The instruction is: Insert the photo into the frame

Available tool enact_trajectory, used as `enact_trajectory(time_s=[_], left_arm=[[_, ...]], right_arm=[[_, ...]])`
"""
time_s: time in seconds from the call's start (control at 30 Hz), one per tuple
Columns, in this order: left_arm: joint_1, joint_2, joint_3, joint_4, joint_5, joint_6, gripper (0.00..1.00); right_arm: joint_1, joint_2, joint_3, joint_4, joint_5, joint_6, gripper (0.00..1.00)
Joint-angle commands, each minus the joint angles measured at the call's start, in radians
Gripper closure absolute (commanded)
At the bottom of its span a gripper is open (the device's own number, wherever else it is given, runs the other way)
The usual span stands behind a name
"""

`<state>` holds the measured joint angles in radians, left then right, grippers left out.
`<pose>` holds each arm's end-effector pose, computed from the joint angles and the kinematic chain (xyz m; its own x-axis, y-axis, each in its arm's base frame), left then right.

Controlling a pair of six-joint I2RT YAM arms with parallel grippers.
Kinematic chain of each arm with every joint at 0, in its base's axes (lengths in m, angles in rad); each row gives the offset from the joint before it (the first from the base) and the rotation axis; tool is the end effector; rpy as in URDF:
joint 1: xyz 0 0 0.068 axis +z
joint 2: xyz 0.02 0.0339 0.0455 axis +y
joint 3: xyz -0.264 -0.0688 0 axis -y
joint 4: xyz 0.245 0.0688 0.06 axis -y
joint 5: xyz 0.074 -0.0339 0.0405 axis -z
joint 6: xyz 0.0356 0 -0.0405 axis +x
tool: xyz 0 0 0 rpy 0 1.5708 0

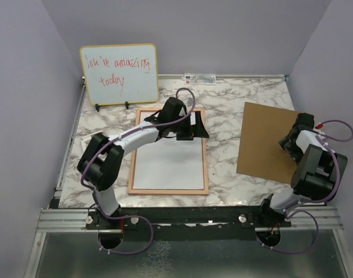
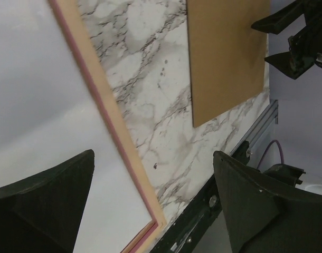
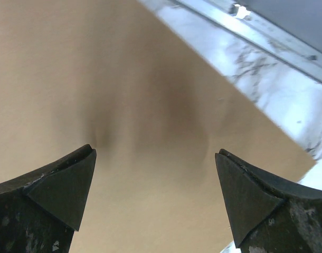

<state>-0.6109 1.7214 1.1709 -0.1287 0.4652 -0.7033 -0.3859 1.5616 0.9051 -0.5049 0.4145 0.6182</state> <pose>0.3039 -0.2323 0.2310 -0.9089 -0.0692 -0.4112 0.2763 0.6387 -0.7181 0.2639 -0.1227 0.1777 -0.4069 0.7379 -0.5385 0.8944 0.4418 -0.0704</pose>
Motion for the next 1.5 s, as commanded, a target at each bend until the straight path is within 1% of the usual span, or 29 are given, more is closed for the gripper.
enact_trajectory(time_s=[0.0,0.1,0.27,0.4,0.5,0.57,0.63,0.7,0.77,0.83,0.9,1.03,1.17,1.33,1.47], left_arm=[[-0.068,0.116,0.131,0.014,0.011,-0.04,0.07],[-0.095,0.204,0.209,0.01,0.007,-0.076,0.08],[-0.122,0.321,0.305,0.004,-0.019,-0.107,0.09],[-0.133,0.372,0.355,0.004,-0.029,-0.124,0.09],[-0.144,0.406,0.404,0.003,-0.024,-0.127,0.09],[-0.152,0.423,0.436,0.004,-0.015,-0.124,0.09],[-0.158,0.445,0.464,0.003,-0.002,-0.124,0.09],[-0.162,0.475,0.492,-0.002,0.006,-0.132,0.09],[-0.165,0.495,0.515,-0.004,0.005,-0.146,0.09],[-0.17,0.512,0.532,-0.006,-0.009,-0.155,0.09],[-0.178,0.534,0.549,-0.011,-0.029,-0.161,0.09],[-0.187,0.589,0.59,-0.056,-0.043,-0.17,0.09],[-0.195,0.623,0.608,-0.059,-0.034,-0.178,0.09],[-0.202,0.653,0.638,-0.066,-0.021,-0.159,0.09],[-0.201,0.668,0.662,-0.112,-0.05,-0.139,0.09]], right_arm=[[-0.075,-0.041,-0.039,0.067,0.009,-0.056,0.0],[-0.101,-0.058,-0.065,0.097,-0.012,-0.082,0.0],[-0.138,-0.087,-0.148,0.209,-0.052,-0.152,0.0],[-0.155,-0.114,-0.21,0.295,-0.05,-0.216,0.0],[-0.171,-0.143,-0.227,0.351,-0.044,-0.272,0.0],[-0.179,-0.136,-0.207,0.351,-0.037,-0.298,0.0],[-0.194,-0.109,-0.183,0.344,-0.065,-0.322,0.0],[-0.214,-0.078,-0.165,0.341,-0.135,-0.345,0.0],[-0.235,-0.056,-0.149,0.331,-0.173,-0.35,0.0],[-0.252,-0.052,-0.142,0.32,-0.209,-0.346,0.0],[-0.263,-0.057,-0.143,0.328,-0.278,-0.344,0.0],[-0.27,-0.037,-0.149,0.333,-0.387,-0.335,0.0],[-0.279,-0.007,-0.146,0.315,-0.441,-0.332,0.0],[-0.287,0.0,-0.143,0.283,-0.429,-0.321,0.0],[-0.291,0.002,-0.137,0.27,-0.522,-0.322,0.0]])
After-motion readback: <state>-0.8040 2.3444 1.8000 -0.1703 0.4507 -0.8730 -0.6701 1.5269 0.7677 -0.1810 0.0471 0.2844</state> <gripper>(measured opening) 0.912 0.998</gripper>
